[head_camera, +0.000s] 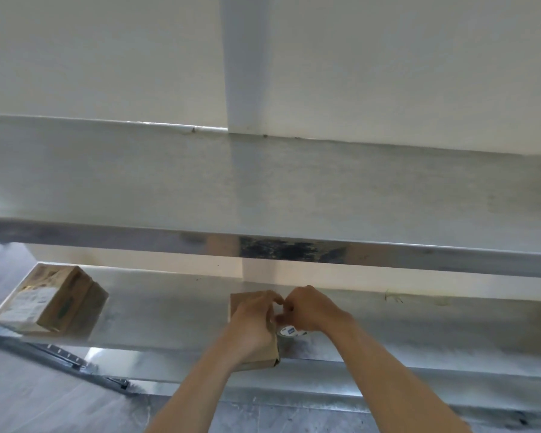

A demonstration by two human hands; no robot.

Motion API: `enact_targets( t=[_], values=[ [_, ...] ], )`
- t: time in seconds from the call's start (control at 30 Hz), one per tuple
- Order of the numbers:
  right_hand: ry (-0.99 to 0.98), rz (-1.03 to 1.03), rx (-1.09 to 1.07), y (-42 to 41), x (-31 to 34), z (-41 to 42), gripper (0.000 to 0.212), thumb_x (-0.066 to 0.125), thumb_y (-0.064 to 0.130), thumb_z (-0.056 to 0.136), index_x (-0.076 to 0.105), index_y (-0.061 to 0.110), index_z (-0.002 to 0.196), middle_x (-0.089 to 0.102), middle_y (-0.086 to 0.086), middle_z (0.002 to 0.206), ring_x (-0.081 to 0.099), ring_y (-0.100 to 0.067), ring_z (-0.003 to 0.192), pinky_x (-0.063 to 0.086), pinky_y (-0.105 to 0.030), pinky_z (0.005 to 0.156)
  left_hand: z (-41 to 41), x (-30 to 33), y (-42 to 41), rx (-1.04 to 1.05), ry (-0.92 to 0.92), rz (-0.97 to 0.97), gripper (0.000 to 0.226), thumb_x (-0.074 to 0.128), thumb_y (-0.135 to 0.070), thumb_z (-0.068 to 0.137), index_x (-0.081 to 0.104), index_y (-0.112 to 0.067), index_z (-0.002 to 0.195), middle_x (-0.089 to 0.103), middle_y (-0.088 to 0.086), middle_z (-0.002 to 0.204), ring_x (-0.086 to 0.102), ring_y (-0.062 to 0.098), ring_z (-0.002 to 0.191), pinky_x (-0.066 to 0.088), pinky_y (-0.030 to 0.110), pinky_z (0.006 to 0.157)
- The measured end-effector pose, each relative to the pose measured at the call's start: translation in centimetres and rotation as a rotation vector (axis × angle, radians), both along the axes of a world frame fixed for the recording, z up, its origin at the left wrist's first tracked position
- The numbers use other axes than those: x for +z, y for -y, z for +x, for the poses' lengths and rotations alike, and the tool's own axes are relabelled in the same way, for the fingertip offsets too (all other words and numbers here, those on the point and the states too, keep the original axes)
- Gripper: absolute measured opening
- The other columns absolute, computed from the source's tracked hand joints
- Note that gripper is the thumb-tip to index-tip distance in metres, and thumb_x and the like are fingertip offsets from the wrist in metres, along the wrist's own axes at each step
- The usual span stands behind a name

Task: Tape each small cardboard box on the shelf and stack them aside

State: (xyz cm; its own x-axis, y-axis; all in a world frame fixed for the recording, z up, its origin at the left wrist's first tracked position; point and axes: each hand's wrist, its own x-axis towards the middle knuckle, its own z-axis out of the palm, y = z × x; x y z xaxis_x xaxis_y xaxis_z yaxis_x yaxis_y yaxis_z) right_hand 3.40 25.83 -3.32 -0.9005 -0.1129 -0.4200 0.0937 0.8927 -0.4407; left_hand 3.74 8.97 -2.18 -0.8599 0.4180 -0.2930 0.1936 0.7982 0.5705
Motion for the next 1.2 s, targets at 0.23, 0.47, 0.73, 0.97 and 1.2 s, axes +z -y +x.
enact_targets(
  t=[0.23,0.47,0.73,0.97,1.2],
  values=[
    [0.007,-0.099,0.010,-0.9,0.1,0.6,0.035,0.066,0.037,0.090,0.059,0.020,0.060,0.060,0.003,0.064,0.059,-0.018,0.064,0.043,-0.028,0.058,-1.3,0.5,-1.1,0.050,0.206,0.052,0.026,0.051,-0.021,0.095,0.071,-0.026,0.110,0.065,-0.011,0.108,0.059,0.008,0.102,0.041,0.021,0.080],
    [0.052,-0.191,-0.017,-3.0,0.2,1.1,0.026,0.065,0.043,0.092,0.075,0.019,0.093,0.070,0.002,0.089,0.067,-0.016,0.078,0.053,-0.033,0.072,-2.2,0.4,-2.0,-0.015,0.302,0.009,0.033,0.053,-0.031,0.101,0.064,-0.030,0.070,0.063,-0.004,0.083,0.059,0.016,0.085,0.041,0.029,0.075],
    [-0.015,-0.078,0.039,-2.9,0.5,1.1,0.034,0.062,0.047,0.094,0.073,0.017,0.106,0.070,-0.001,0.096,0.065,-0.021,0.084,0.050,-0.032,0.073,-3.4,-1.0,-2.7,-0.189,0.229,-0.220,0.036,0.037,-0.042,0.105,0.067,-0.038,0.125,0.063,-0.006,0.136,0.060,0.017,0.118,0.043,0.027,0.090],
    [-0.017,-0.232,0.018,-4.4,2.0,1.6,0.038,0.080,0.042,0.082,0.056,0.029,0.108,0.061,0.000,0.109,0.059,-0.020,0.090,0.046,-0.030,0.067,-3.8,0.6,-3.4,-0.090,0.451,-0.063,0.037,0.048,-0.057,0.099,0.064,-0.036,0.125,0.069,-0.012,0.093,0.055,0.010,0.069,0.041,0.023,0.059],
    [-0.055,-0.208,0.029,-4.4,2.5,1.5,0.038,0.086,0.034,0.075,0.063,0.027,0.105,0.067,-0.001,0.104,0.066,-0.026,0.093,0.057,-0.046,0.080,-4.3,1.4,-4.3,0.049,0.693,-0.016,0.033,0.056,-0.060,0.092,0.063,-0.031,0.108,0.051,-0.004,0.090,0.045,0.016,0.082,0.042,0.026,0.070]
  ],
)
